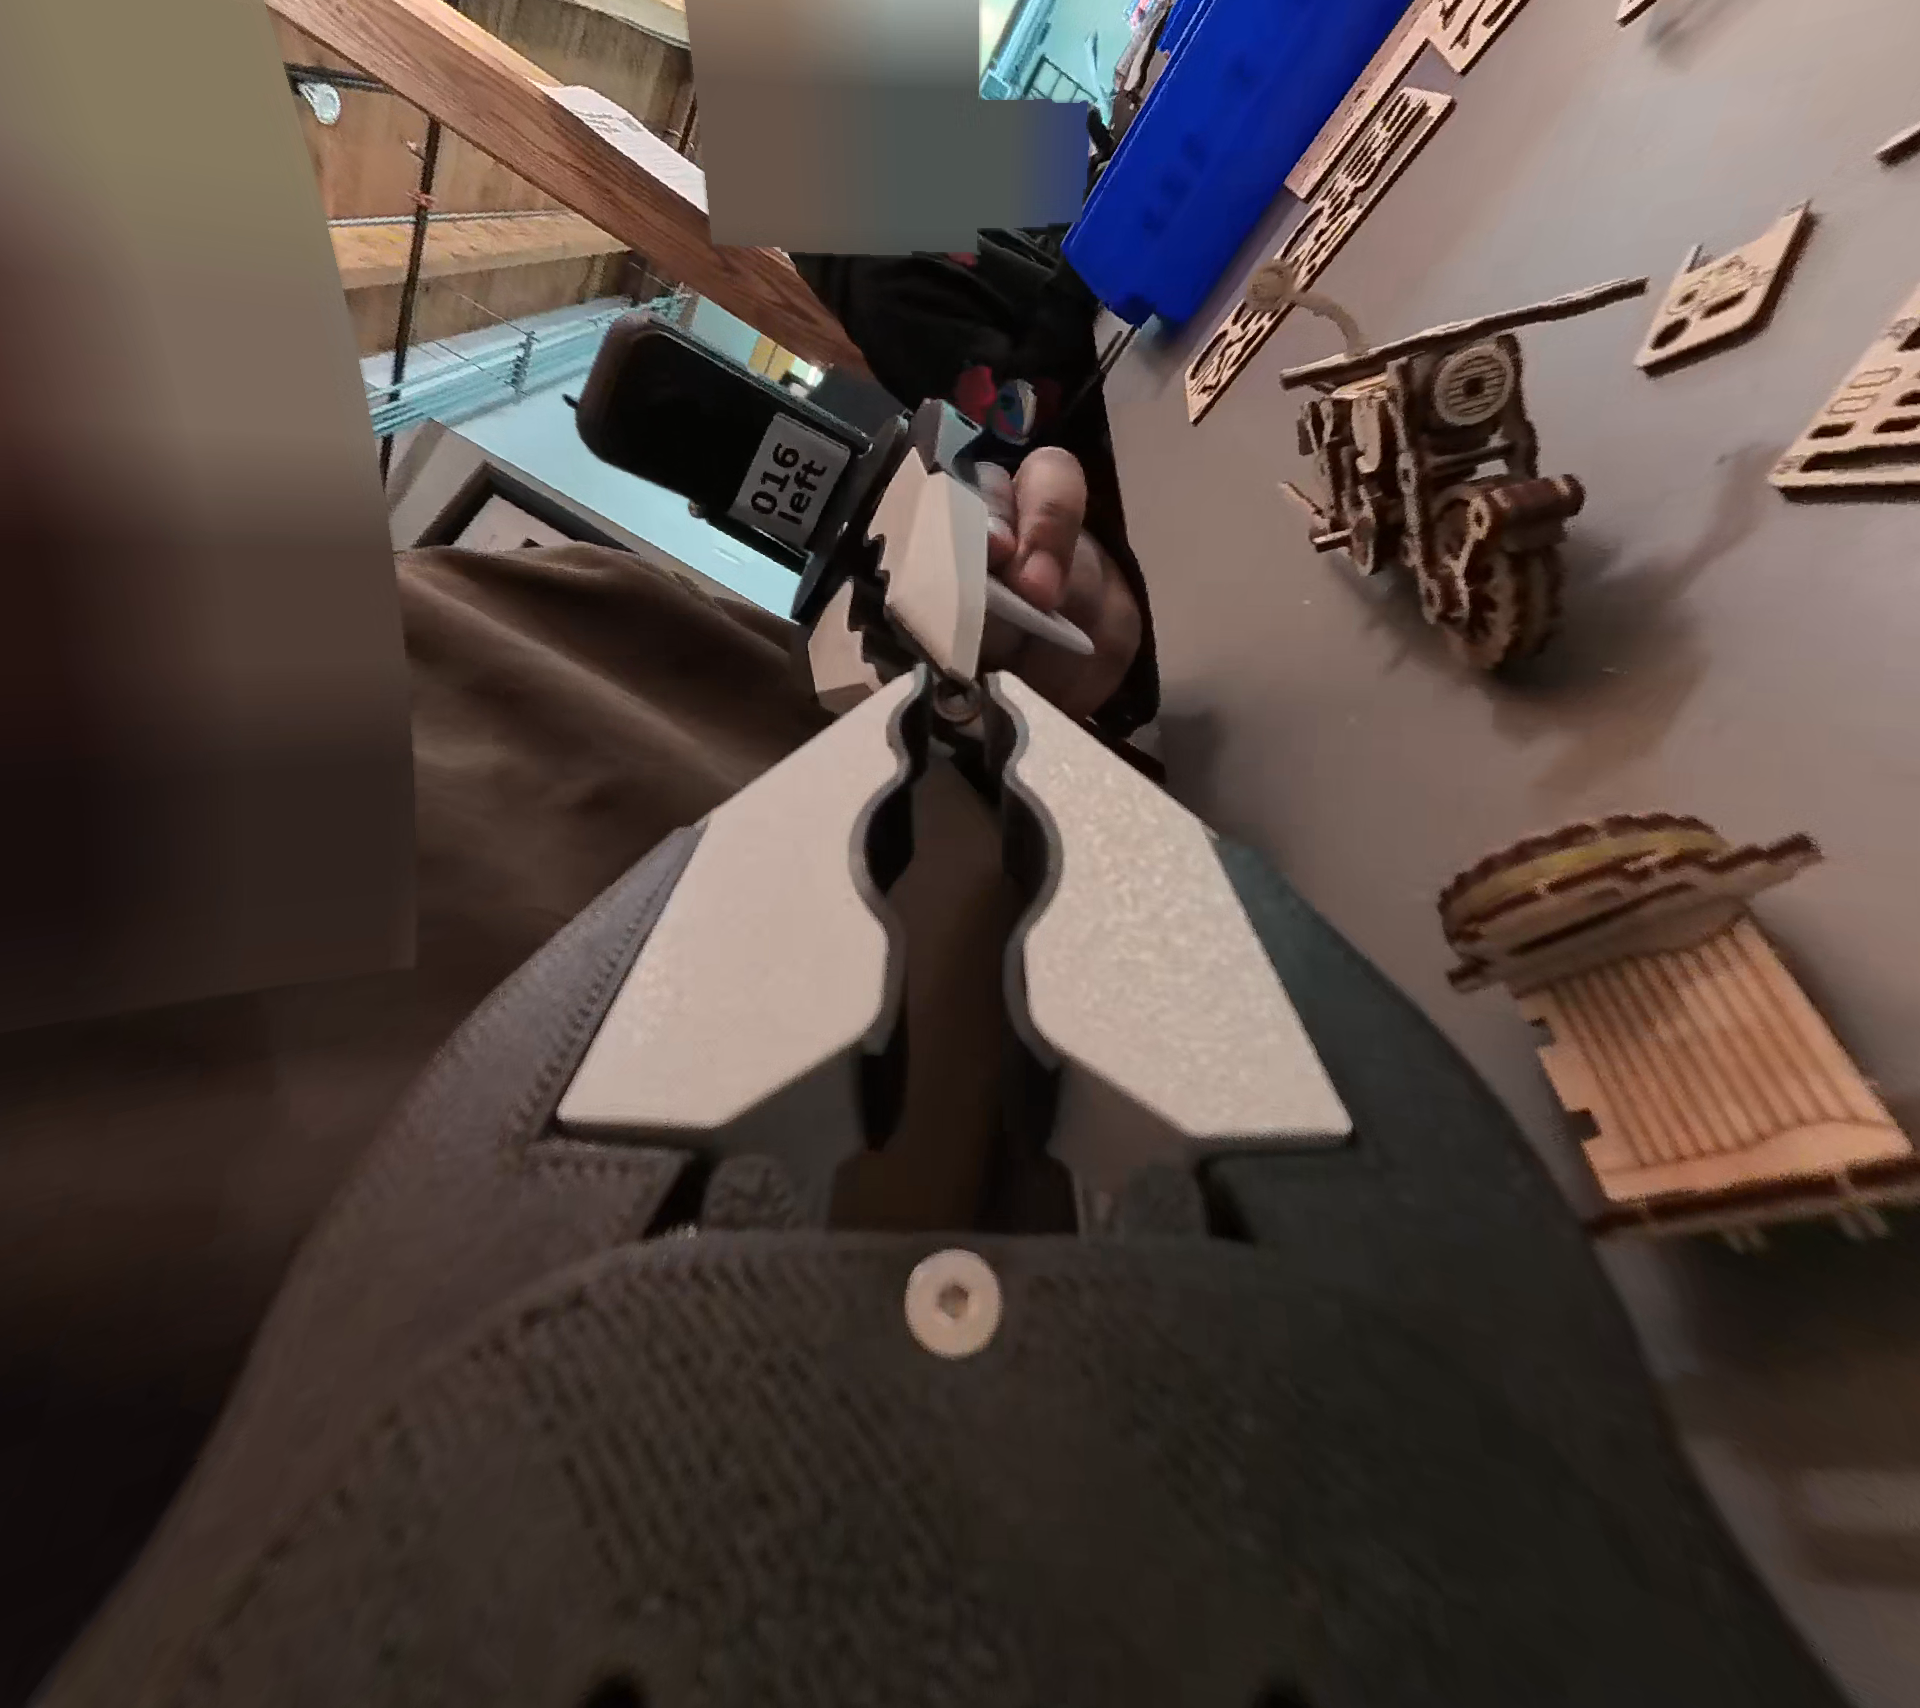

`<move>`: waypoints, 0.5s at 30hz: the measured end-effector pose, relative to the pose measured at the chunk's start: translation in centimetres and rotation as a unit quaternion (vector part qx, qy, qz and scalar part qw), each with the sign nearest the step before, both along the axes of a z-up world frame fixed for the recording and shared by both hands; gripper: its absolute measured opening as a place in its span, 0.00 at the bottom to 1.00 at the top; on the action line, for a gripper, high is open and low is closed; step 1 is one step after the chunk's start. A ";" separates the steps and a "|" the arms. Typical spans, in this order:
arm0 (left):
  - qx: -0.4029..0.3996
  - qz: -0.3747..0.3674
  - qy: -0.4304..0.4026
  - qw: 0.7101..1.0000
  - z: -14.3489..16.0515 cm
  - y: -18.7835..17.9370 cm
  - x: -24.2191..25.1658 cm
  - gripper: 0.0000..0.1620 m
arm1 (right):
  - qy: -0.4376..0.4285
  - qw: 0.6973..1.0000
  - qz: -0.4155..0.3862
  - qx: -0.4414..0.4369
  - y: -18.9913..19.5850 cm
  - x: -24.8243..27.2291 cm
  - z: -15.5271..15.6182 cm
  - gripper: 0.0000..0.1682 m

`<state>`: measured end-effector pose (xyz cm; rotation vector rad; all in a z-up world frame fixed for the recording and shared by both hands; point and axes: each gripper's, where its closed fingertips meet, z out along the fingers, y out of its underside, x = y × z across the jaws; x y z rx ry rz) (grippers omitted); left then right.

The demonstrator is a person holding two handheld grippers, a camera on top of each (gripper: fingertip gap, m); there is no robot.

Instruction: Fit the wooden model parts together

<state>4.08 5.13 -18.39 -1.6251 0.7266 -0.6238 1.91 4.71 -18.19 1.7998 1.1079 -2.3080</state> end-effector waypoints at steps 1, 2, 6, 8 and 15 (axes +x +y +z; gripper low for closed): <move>0.000 0.001 -0.001 1.000 0.0 0.0 0.0 0.03 | -0.001 1.000 0.000 -0.005 0.1 0.0 0.0 0.05; 0.000 0.001 0.000 1.000 0.0 0.1 0.0 0.04 | -0.002 1.000 0.001 -0.008 0.1 0.0 -0.1 0.05; 0.004 0.006 0.010 1.000 -0.3 0.2 -0.1 0.05 | -0.005 1.000 -0.007 -0.012 0.7 0.2 -0.2 0.05; 0.005 0.008 0.009 1.000 -0.2 0.2 -0.2 0.05 | -0.003 1.000 -0.007 -0.021 0.8 0.3 -0.1 0.05; 0.006 0.009 0.009 1.000 -0.2 0.2 -0.3 0.01 | -0.004 1.000 -0.005 -0.023 0.6 0.3 -0.1 0.05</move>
